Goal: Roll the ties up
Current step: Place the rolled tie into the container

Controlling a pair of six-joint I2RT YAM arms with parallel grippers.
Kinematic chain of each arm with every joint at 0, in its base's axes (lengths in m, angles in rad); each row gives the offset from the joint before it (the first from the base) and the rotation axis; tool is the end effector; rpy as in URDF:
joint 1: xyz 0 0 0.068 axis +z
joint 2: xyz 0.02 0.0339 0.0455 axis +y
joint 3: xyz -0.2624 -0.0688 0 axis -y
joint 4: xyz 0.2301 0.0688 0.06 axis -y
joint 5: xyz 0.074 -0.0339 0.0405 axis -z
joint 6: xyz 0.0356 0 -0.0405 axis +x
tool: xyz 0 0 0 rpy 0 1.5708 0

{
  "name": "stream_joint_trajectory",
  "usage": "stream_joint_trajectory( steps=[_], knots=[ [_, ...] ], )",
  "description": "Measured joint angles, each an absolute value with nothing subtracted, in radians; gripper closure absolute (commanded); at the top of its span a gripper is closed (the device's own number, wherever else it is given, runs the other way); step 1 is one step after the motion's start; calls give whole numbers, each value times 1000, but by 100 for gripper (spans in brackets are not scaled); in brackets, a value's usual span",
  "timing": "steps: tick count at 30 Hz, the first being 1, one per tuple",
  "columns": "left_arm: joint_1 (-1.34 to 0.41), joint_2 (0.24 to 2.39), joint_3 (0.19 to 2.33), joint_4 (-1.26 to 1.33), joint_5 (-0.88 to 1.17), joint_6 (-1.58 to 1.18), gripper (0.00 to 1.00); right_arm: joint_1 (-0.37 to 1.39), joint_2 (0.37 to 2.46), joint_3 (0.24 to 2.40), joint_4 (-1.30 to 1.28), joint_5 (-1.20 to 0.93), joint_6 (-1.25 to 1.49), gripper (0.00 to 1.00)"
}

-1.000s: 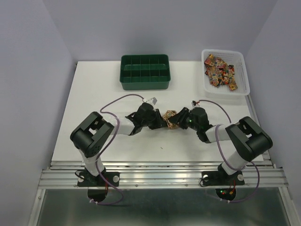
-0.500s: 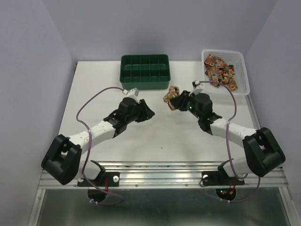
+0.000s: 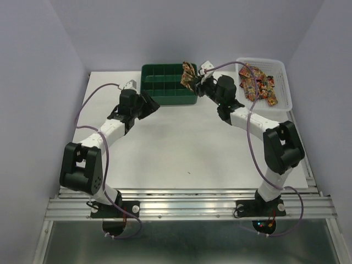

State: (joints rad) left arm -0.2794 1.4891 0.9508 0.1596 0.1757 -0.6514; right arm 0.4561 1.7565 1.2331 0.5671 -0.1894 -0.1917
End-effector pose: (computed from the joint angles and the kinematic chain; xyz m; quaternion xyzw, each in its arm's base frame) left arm 0.3138 -0.0965 0.2683 -0.1040 0.8193 -0.3158 0.4671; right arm 0.3621 0.1851 0.3131 -0.2838 0.6309 0.1596 0.7043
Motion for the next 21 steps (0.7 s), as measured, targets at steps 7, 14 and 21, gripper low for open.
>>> stream_joint_trajectory(
  steps=[7,14,21],
  knots=[
    [-227,1701,1170,134,192,-654,32,397,1969,1419,541,-221,-355,99],
    [-211,1785,1240,110,201,-632,32,351,2082,1491,504,-339,-495,99],
    [-201,1789,1240,103,194,-626,32,324,2103,1527,453,-481,-583,99]
  ],
)
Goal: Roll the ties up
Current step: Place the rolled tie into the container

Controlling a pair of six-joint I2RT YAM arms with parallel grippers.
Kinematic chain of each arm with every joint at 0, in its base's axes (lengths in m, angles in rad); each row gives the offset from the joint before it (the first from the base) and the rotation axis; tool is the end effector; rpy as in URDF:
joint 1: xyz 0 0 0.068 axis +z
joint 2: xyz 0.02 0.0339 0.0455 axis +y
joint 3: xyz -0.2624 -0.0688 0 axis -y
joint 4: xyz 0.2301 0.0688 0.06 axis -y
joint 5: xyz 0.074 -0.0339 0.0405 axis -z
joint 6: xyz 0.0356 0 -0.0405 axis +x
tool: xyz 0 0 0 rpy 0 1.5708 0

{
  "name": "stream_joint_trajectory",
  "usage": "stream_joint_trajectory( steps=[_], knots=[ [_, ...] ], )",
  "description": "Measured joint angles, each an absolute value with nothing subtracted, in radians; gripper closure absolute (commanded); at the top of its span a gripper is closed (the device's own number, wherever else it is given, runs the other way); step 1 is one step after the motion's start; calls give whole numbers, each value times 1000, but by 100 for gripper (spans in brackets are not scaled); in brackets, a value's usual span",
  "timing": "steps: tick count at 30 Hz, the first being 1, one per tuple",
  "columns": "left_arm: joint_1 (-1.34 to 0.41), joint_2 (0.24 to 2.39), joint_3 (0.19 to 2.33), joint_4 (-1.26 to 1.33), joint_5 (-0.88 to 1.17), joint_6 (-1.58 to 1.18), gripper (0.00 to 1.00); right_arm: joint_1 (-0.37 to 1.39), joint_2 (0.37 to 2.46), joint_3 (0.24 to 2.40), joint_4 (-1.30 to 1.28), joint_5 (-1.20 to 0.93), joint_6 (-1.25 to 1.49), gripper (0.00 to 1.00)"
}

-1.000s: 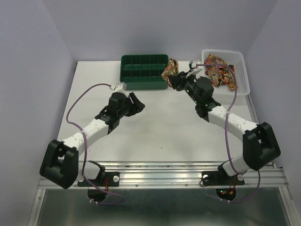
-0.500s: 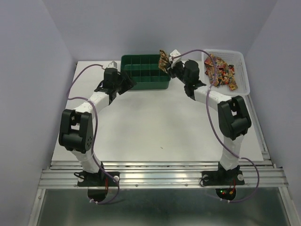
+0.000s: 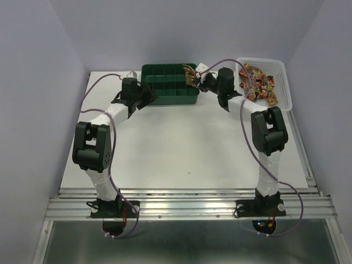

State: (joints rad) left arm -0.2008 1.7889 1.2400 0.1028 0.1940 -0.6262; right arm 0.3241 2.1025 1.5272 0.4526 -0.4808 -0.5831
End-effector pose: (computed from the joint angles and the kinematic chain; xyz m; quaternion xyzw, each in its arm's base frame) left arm 0.3932 -0.0870 0.2538 -0.1273 0.8340 -0.2883 0.4530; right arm 0.4531 0.1696 0.2519 -0.4606 0.5849 0.0938 0.6610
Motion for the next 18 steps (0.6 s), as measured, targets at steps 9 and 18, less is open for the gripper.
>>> stream_joint_trajectory(
  steps=[9,18],
  knots=[
    [-194,1822,1240,98,196,-609,32,313,2103,1569,363,-550,-677,99],
    [-187,1857,1267,92,182,-610,32,313,2140,1602,313,-499,-698,99]
  ],
)
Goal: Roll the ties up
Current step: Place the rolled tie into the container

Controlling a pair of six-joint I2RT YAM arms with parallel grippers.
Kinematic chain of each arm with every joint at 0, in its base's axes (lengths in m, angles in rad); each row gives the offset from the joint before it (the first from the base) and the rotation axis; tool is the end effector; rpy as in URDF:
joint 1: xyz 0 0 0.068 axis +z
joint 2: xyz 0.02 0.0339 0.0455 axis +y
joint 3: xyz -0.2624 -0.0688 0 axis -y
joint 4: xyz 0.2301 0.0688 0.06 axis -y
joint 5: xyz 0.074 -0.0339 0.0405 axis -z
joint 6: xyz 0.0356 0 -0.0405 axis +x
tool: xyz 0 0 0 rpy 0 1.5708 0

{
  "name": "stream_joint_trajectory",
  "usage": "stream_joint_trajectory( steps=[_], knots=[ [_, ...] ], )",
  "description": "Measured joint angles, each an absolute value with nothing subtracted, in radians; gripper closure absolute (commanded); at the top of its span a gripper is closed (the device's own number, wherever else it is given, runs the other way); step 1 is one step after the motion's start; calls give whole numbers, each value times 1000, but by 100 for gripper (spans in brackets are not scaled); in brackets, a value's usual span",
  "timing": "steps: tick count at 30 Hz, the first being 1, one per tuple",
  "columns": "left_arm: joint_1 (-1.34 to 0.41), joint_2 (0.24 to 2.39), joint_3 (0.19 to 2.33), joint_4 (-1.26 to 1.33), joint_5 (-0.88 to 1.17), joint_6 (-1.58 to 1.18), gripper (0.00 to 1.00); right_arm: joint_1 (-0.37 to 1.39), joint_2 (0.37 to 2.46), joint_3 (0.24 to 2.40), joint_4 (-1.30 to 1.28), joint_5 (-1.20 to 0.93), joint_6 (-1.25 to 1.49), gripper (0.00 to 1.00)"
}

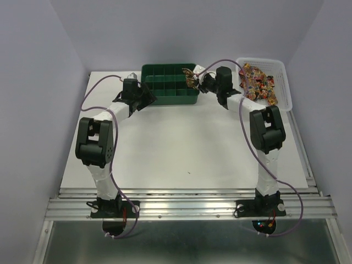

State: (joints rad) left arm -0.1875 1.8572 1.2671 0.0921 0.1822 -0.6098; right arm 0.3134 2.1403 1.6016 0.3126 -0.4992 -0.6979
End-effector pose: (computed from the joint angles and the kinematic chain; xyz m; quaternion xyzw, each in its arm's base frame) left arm 0.4060 -0.0836 0.2350 -0.1339 0.8467 -0.2696 0.4387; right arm 0.4631 0.1680 0.2443 -0.5018 0.5887 0.0744 0.6293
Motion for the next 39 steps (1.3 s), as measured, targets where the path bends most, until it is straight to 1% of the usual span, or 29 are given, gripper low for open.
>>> stream_joint_trajectory(
  steps=[6,11,14,17,22,26,32,35,37,39],
  knots=[
    [-187,1882,1285,83,174,-612,32,313,2217,1684,295,-406,-628,99],
    [-187,1884,1285,77,171,-614,33,313,2230,1687,306,-362,-542,99],
    [-187,1884,1285,77,176,-614,33,313,2218,1665,323,-399,-531,99],
    [-187,1879,1278,89,200,-598,33,312,2142,1561,291,-507,-566,99],
    [-185,1737,1103,165,316,-537,33,309,1954,1494,19,-750,-753,99],
    [-183,1553,935,226,414,-489,33,318,1756,1470,-274,-905,-1024,99],
    [-183,1311,738,314,522,-460,30,374,1574,1448,-771,-986,-1475,99],
    [-183,1229,684,328,557,-446,26,400,1530,1408,-1041,-1023,-1718,99],
    [-183,1170,649,341,591,-438,20,404,1508,1377,-1156,-1033,-1813,99],
    [-183,1127,619,369,628,-434,19,409,1488,1356,-1209,-1037,-1863,99]
  ],
)
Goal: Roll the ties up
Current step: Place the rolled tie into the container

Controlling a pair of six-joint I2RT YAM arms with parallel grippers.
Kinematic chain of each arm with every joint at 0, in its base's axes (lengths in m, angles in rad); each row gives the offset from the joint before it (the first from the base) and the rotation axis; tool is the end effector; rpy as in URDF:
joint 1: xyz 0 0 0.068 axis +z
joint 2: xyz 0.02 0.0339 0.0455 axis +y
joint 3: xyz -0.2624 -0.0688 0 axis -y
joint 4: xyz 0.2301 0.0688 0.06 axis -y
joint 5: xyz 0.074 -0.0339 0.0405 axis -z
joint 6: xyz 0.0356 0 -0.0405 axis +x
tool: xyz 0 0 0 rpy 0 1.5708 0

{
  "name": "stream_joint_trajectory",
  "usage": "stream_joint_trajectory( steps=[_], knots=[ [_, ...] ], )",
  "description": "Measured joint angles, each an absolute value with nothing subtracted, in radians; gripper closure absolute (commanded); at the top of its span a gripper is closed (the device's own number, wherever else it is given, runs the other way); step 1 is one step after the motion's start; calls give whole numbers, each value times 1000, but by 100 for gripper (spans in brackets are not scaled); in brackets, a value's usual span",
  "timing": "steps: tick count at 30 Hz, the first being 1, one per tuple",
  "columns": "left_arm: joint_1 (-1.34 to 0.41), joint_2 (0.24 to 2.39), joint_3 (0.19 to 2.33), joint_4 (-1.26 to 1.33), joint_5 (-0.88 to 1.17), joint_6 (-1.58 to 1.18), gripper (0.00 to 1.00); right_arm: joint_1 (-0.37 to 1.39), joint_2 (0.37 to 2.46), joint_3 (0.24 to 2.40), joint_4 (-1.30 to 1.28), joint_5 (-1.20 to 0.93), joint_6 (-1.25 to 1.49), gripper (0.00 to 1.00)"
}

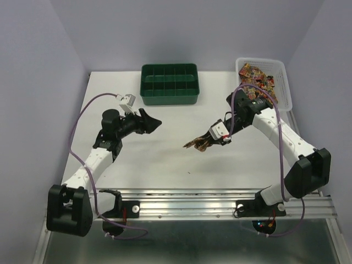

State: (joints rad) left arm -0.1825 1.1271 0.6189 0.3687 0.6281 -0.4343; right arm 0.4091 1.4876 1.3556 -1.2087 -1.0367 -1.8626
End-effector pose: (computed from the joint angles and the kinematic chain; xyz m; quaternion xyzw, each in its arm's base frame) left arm 0.2316 -0.0640 0.2766 0.1109 0.7375 -0.4115 0.5238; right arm 0.2220 0.1296 0.3145 -0.8065 0.3120 0.3016 0.4015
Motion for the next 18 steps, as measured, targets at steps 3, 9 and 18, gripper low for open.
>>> stream_joint_trajectory(
  steps=[3,9,18],
  knots=[
    [-197,1078,582,437,688,-452,20,423,1464,1346,-1262,-1045,-1896,99],
    [-326,1103,601,517,706,-471,20,449,1476,1346,-1282,-1060,-1879,99],
    [-464,1171,644,579,769,-454,20,453,1479,1346,-1145,-1081,-1627,99]
  ],
)
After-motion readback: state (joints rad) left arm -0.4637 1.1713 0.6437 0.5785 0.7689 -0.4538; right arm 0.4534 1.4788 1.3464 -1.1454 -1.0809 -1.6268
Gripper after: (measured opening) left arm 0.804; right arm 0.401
